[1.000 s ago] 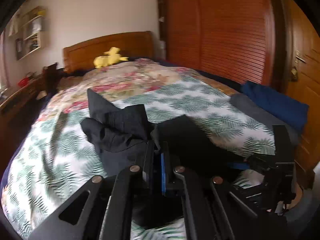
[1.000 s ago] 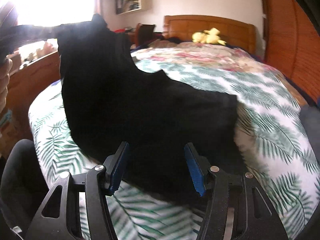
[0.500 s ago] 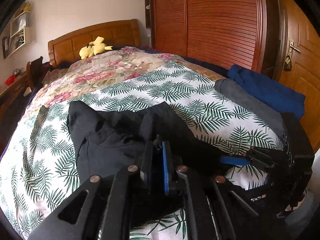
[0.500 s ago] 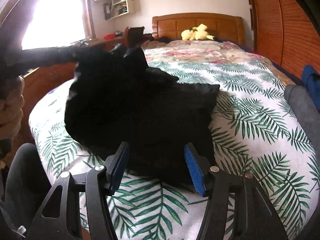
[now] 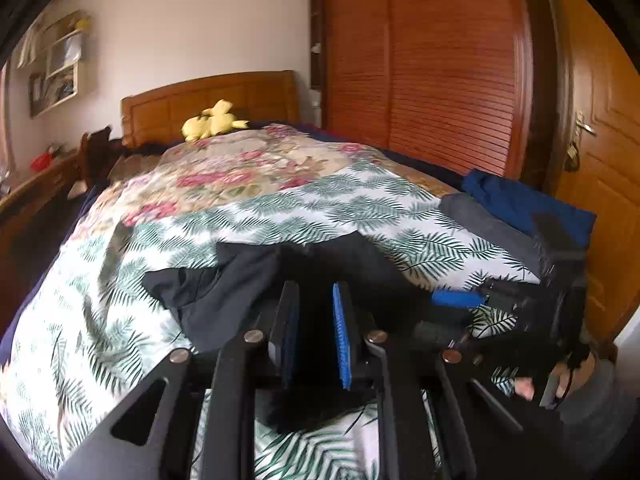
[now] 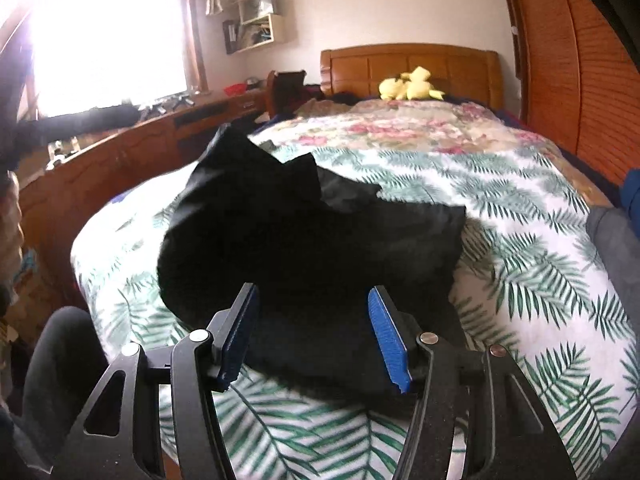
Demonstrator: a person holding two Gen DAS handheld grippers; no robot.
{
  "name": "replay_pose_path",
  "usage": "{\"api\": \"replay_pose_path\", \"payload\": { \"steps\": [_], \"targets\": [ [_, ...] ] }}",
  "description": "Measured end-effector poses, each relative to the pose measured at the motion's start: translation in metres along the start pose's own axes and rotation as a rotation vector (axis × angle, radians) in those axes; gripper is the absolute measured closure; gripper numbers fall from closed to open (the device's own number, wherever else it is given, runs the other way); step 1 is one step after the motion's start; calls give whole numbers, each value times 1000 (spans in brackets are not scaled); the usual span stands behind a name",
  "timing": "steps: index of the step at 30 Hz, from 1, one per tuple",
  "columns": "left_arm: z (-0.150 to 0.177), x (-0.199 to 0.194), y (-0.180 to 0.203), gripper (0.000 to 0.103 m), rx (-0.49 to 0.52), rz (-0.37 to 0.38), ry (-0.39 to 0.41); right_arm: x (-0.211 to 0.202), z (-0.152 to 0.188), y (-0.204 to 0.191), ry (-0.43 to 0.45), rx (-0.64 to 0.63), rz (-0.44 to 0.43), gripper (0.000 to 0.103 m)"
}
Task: Fold large clothes
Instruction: 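Lift the hem with the left tool, fold it onto the collar, release, then close the right tool on the folded black coat bundle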
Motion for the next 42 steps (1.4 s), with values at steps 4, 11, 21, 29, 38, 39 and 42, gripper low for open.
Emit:
{"api": "replay_pose_path", "payload": {
  "steps": [4,11,21,29,38,39,42],
  "targets": [
    [20,-13,-38,88,-32,-49,-5,-5,-27,-17,29,-29,-14,45],
    [63,-39,-107,87,-127,-104,-12,13,-89,-79,23,-133,-80,45],
    [108,-60,-169,86,-199,-154,-21,90,-158,-165,-107,-293,-120,45],
    [120,-57,-182,85,-196,-147,-18,151,-151,-150,-329,-297,-88,45],
    [112,-45,-173,85,-181,-95,1,101,-128,-133,-280,-342,-53,101],
    [110,-44,-170,85,-176,-86,7,91,-129,-130,-251,-330,-41,101],
    [103,-36,-162,85,-168,-56,13,52,-121,-104,-174,-270,-12,101]
  ]
}}
Point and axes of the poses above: each gripper's, at about its wrist camera, not at the fingertips, and x roughly the way its jaws point, y to its right, z to its underside, the point moved 10 cm from there along x, roughly the way its jaws point, and after that the axes turned 7 degrees about -y, right-handed, at the moved point
